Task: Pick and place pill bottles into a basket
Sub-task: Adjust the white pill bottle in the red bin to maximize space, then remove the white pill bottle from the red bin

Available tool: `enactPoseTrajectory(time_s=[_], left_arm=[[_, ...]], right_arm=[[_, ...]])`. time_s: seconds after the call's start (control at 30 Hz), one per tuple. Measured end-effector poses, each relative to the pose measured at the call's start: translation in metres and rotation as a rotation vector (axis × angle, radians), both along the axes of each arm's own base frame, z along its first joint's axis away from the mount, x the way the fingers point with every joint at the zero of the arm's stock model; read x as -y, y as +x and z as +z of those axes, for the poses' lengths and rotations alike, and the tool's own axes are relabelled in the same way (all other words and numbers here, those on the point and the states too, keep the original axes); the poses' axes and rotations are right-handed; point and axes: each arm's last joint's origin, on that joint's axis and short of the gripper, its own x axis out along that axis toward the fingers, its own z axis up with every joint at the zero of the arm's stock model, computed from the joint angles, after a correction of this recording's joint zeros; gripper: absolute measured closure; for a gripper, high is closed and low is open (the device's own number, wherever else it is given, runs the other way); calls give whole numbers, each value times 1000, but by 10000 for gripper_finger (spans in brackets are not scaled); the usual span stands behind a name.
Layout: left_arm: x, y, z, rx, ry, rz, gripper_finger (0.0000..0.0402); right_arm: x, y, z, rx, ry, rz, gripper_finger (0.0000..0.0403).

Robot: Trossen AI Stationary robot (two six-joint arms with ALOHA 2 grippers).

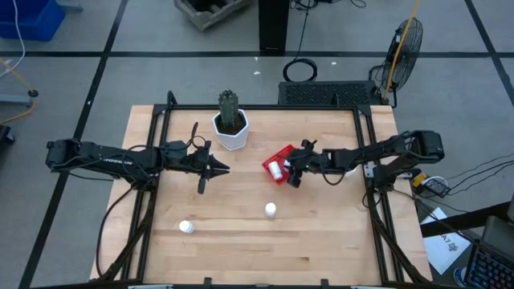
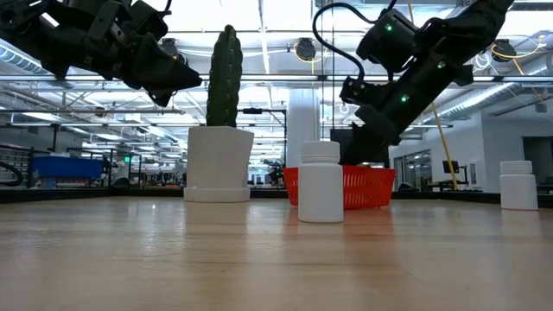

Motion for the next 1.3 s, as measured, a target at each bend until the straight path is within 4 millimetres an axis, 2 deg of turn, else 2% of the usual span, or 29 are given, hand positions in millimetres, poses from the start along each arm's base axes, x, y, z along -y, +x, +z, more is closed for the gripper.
enactPoseTrajectory(time_s=[0.23, 0.5, 0.9, 1.0, 1.1, 1.2, 1.3], left_arm=[[0, 0, 0, -1, 0, 0, 339], [0, 0, -1, -8, -6, 1, 339], [0, 0, -2, -22, -10, 2, 339], [0, 0, -2, -22, -11, 2, 339], [0, 0, -2, -23, -11, 2, 339], [0, 0, -2, -21, -5, 0, 339], [0, 0, -2, -21, -3, 0, 339]], right_arm=[[16, -2, 1, -5, -32, -56, 231], [29, -4, 0, -8, -23, -72, 242], [28, -4, 4, 3, -42, -53, 166], [26, -6, 15, 47, -49, -44, 159], [17, -8, 34, 111, -51, -11, 157], [10, -5, 55, 136, 61, 35, 164], [8, 3, 80, 78, 177, 11, 171]])
